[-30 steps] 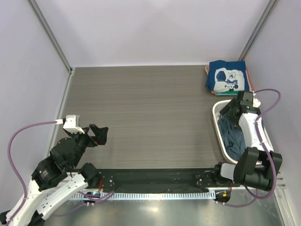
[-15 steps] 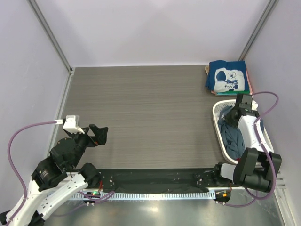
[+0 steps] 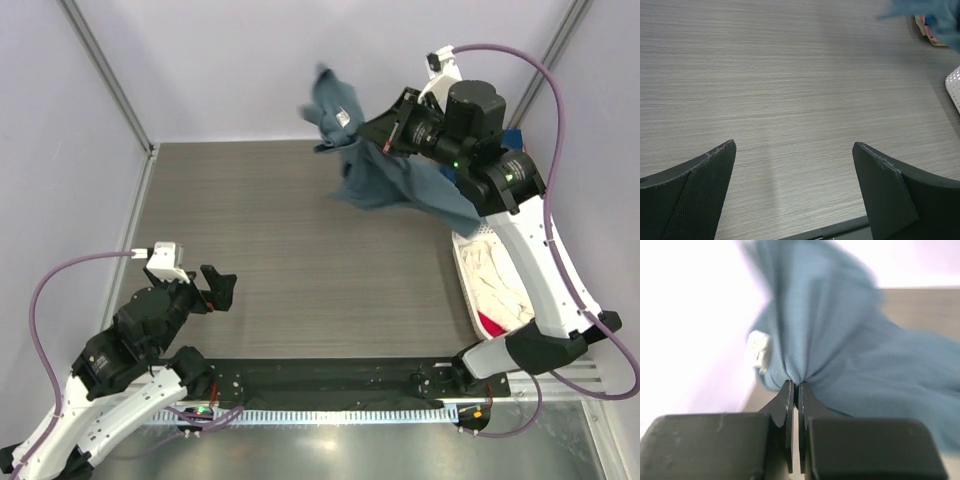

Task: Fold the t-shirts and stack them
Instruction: Move the tshirt to the center of the board, then flatten the tshirt out

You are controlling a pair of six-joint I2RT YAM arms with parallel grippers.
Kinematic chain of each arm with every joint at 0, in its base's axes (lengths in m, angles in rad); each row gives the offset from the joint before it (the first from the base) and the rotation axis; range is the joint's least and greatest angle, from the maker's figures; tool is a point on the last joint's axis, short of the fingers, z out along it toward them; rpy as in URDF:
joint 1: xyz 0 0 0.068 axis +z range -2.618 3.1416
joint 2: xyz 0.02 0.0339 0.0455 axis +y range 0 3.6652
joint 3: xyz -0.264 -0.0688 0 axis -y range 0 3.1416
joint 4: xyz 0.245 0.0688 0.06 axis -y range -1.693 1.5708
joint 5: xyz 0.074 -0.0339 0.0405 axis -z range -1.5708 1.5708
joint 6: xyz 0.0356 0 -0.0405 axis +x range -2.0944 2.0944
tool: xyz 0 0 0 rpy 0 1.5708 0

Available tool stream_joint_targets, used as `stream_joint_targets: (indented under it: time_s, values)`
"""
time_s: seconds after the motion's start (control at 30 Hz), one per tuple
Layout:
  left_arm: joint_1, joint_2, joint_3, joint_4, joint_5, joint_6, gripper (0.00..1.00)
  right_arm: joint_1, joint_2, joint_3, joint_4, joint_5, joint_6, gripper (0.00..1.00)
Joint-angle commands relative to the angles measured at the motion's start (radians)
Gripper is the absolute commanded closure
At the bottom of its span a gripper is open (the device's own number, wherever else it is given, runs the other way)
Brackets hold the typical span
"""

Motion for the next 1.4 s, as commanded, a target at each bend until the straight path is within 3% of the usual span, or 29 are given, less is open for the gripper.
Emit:
stream_joint_targets:
  time_s: [0.0,0.13,0.17,0.27,0.3,0.37,0.5,0.83,1.07,1.2,1.37]
  values:
    - [0.008,-0.007,0.024,0.002,-0.010,0.018,0.00,0.022,-0.017,0.113,0.015,-0.102,-0.009,0.99]
    - [0.007,-0.004,0.027,-0.004,-0.022,0.010,0.00,0.022,-0.087,-0.085,0.026,0.066,-0.052,0.98]
    - [0.008,-0.004,0.027,-0.009,-0.030,0.009,0.00,0.022,-0.098,-0.144,0.028,0.123,-0.054,0.85]
    - [0.007,-0.007,0.027,-0.012,-0.039,0.007,0.00,-0.006,-0.118,-0.400,0.026,0.188,-0.023,0.22]
    - [0.007,-0.007,0.027,-0.012,-0.042,0.006,0.00,-0.036,-0.120,-0.536,0.028,0.206,-0.008,0.19]
    - [0.007,-0.004,0.029,-0.015,-0.047,0.004,0.00,-0.081,-0.126,-0.717,0.028,0.218,0.040,0.18]
    - [0.007,0.008,0.029,-0.015,-0.051,0.003,0.00,-0.147,-0.156,-0.880,0.084,0.197,0.051,0.18]
    - [0.010,0.030,0.030,-0.024,-0.077,-0.007,0.00,-0.121,-0.198,-0.976,0.149,0.094,0.023,0.18]
    - [0.018,0.047,0.032,-0.029,-0.096,-0.011,0.00,0.084,-0.215,-0.991,0.228,0.162,0.068,0.19]
    - [0.028,0.051,0.032,-0.029,-0.097,-0.013,0.00,0.308,-0.123,-0.924,0.258,0.172,0.083,0.19]
    - [0.034,0.051,0.044,-0.055,-0.143,-0.031,0.00,0.500,0.075,-0.832,0.311,0.200,0.118,0.19]
